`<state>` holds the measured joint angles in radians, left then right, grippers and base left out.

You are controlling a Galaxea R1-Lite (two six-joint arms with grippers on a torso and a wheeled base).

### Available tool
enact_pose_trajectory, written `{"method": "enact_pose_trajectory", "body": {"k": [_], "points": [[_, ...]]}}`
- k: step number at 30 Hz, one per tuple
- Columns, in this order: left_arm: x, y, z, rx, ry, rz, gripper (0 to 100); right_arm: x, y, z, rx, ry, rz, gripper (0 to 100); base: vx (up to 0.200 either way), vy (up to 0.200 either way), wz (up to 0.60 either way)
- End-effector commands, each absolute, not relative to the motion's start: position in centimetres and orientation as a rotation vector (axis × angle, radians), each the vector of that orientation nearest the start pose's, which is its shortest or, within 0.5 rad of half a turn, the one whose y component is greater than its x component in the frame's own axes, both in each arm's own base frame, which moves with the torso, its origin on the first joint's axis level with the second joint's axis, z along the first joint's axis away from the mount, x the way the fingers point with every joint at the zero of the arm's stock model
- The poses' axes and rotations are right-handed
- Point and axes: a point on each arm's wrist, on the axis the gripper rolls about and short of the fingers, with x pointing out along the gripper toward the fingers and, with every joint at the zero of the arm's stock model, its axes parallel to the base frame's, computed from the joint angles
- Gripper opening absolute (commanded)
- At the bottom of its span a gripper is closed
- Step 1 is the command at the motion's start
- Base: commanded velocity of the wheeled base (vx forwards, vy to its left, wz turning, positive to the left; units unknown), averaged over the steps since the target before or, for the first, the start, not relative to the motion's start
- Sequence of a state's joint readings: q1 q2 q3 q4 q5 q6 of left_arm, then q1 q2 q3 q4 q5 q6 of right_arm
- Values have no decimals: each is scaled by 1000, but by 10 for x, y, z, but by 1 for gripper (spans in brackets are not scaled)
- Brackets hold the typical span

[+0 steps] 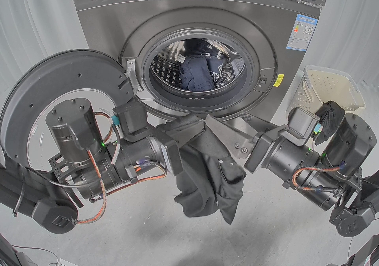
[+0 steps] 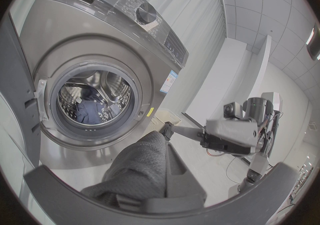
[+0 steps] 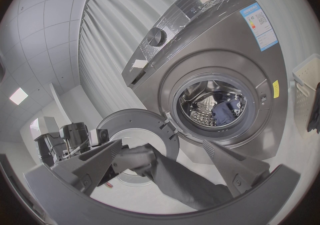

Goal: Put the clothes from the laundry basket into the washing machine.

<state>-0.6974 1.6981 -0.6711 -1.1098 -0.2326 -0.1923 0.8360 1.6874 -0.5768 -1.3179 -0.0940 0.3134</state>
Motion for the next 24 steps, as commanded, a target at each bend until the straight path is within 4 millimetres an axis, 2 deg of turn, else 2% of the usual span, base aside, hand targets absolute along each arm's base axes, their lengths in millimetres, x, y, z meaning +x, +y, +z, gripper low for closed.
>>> {"method": "enact_pose_trajectory", "body": {"k": [1,7,8,11,14,21,24], "points": [[224,-193,205,-210,-31,-925,0,186,190,198,374,-88,734,100,0,0,0],[210,-184,224,-240,-89,-941,0,184,179,181,340,-29,703,100,0,0,0],[209,-183,225,-242,-91,-944,0,185,174,172,321,4,681,100,0,0,0],[205,-180,228,-245,-101,-950,0,186,169,163,306,34,662,100,0,0,0],[204,-179,232,-249,-117,-948,0,185,166,156,291,68,668,100,0,0,0],[206,-178,238,-253,-139,-943,0,184,159,116,223,229,626,100,0,0,0],[205,-177,241,-255,-150,-946,0,186,161,108,210,260,622,100,0,0,0]]}}
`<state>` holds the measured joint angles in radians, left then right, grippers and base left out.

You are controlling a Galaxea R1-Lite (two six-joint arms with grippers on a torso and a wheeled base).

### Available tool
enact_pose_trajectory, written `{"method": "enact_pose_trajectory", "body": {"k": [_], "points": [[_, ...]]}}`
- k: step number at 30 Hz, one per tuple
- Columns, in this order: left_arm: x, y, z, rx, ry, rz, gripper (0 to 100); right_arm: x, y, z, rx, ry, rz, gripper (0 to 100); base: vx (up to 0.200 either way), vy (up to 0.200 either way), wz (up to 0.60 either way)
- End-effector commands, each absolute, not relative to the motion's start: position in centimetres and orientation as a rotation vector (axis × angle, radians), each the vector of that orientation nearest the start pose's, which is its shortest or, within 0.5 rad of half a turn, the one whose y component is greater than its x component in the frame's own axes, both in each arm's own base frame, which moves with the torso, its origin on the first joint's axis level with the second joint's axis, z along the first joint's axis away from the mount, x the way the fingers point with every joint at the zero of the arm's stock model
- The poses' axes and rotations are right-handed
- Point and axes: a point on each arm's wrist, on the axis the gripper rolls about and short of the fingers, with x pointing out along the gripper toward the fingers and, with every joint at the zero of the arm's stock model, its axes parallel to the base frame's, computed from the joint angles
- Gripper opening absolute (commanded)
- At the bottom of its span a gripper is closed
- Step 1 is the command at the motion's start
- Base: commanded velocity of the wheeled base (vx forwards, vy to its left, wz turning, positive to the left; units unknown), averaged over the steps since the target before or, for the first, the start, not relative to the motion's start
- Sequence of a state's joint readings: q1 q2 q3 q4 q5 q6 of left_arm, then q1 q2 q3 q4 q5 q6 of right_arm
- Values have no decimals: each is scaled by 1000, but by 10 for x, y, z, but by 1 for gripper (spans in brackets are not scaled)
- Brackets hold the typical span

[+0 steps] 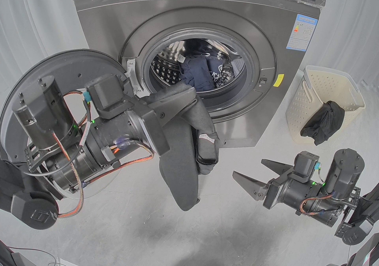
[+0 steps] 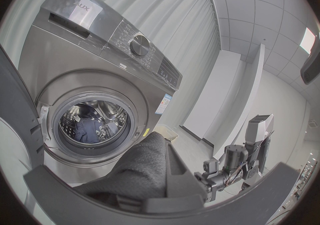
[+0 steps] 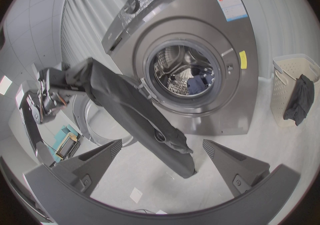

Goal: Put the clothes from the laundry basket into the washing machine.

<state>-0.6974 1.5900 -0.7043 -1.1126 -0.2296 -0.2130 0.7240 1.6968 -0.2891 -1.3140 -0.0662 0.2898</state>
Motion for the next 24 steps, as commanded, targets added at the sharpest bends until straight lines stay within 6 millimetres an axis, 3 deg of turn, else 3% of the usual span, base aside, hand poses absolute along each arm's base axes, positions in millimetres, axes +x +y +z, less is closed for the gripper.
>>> {"method": "enact_pose_trajectory", "body": {"k": [1,7,11,18,24], "points": [[204,-177,242,-256,-153,-946,0,187,161,106,206,269,620,100,0,0,0],[203,-176,244,-259,-162,-948,0,194,168,96,191,296,616,100,0,0,0],[200,-176,245,-261,-164,-956,0,201,178,79,156,327,624,100,0,0,0],[201,-176,245,-262,-166,-949,0,207,185,71,141,338,631,100,0,0,0],[200,-177,245,-260,-166,-948,0,225,202,62,143,323,661,100,0,0,0]]}}
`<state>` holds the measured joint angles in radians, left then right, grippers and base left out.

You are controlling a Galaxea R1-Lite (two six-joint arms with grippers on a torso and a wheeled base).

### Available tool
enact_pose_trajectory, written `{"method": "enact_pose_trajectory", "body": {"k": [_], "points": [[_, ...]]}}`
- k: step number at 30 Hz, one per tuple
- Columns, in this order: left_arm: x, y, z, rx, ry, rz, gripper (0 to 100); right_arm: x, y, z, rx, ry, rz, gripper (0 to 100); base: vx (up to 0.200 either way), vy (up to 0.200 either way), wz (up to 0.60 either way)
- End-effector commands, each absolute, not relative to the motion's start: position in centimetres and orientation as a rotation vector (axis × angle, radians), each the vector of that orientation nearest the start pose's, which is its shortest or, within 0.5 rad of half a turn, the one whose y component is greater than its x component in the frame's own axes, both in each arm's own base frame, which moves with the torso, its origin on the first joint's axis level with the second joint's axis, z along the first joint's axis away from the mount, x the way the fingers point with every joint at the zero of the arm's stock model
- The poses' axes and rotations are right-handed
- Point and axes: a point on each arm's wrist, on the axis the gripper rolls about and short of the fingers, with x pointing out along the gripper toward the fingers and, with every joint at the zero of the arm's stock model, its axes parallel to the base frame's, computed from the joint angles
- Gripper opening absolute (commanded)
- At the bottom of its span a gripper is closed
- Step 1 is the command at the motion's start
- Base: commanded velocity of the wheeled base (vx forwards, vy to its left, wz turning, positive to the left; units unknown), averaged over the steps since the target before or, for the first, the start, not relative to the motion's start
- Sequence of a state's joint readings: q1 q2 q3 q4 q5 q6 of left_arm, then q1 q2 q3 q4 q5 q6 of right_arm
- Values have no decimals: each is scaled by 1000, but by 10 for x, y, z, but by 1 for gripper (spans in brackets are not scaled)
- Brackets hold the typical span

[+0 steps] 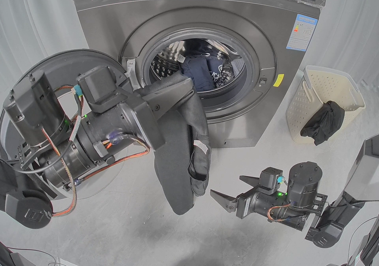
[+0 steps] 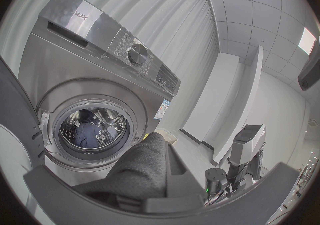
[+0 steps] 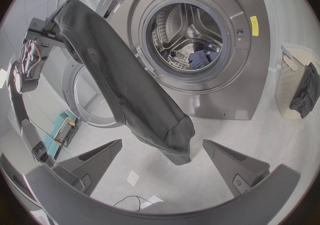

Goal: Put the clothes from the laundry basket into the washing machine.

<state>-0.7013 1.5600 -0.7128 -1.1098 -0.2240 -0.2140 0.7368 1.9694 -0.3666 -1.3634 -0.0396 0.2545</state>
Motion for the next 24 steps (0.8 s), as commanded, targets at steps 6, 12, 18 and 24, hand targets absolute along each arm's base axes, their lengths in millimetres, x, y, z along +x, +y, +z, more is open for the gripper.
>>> {"method": "enact_pose_trajectory", "body": {"k": [6,12,18,24], "points": [[199,-178,246,-260,-170,-956,0,239,211,55,141,285,661,100,0,0,0],[197,-177,247,-261,-175,-959,0,253,220,45,149,265,662,100,0,0,0],[196,-177,248,-264,-178,-960,0,271,222,43,154,225,639,100,0,0,0],[196,-177,248,-264,-178,-960,0,282,227,44,173,174,652,100,0,0,0]]}}
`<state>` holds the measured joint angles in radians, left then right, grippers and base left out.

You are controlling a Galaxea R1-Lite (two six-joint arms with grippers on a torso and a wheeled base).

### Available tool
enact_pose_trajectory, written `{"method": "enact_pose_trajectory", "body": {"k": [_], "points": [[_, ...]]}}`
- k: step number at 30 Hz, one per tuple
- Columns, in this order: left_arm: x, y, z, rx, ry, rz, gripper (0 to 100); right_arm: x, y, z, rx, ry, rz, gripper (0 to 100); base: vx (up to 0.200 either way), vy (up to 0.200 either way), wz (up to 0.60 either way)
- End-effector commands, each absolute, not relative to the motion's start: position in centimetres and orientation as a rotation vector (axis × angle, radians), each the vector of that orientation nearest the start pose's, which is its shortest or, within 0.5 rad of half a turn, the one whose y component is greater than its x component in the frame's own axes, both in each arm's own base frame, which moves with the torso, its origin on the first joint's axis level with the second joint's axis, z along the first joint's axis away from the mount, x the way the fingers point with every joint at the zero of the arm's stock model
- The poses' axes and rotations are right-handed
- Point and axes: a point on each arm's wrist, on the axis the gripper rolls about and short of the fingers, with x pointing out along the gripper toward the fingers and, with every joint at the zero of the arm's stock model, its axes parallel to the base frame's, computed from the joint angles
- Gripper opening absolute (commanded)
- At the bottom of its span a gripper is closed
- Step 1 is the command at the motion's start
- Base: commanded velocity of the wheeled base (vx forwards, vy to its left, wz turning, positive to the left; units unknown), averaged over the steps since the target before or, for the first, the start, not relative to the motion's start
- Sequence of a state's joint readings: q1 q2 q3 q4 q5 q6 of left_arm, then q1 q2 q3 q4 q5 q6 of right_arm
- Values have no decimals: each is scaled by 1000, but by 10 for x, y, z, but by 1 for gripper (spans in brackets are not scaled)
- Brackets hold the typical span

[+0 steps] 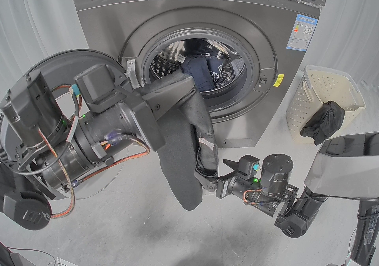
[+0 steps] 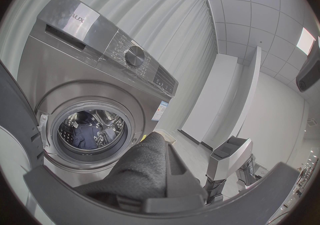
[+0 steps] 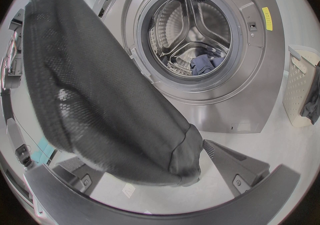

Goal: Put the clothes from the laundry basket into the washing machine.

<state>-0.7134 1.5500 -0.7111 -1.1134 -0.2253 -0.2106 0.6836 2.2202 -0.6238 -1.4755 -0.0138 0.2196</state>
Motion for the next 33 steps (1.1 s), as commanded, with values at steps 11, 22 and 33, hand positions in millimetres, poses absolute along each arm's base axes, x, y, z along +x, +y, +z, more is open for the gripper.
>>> {"method": "enact_pose_trajectory", "body": {"k": [11,22,33], "points": [[200,-176,244,-259,-164,-949,0,280,219,58,198,116,655,0,0,0,0],[188,-146,208,-163,-77,-801,0,226,163,142,282,-46,633,0,0,0,0],[194,-131,208,-185,-163,-726,0,238,150,178,327,-201,570,0,0,0,0]]}}
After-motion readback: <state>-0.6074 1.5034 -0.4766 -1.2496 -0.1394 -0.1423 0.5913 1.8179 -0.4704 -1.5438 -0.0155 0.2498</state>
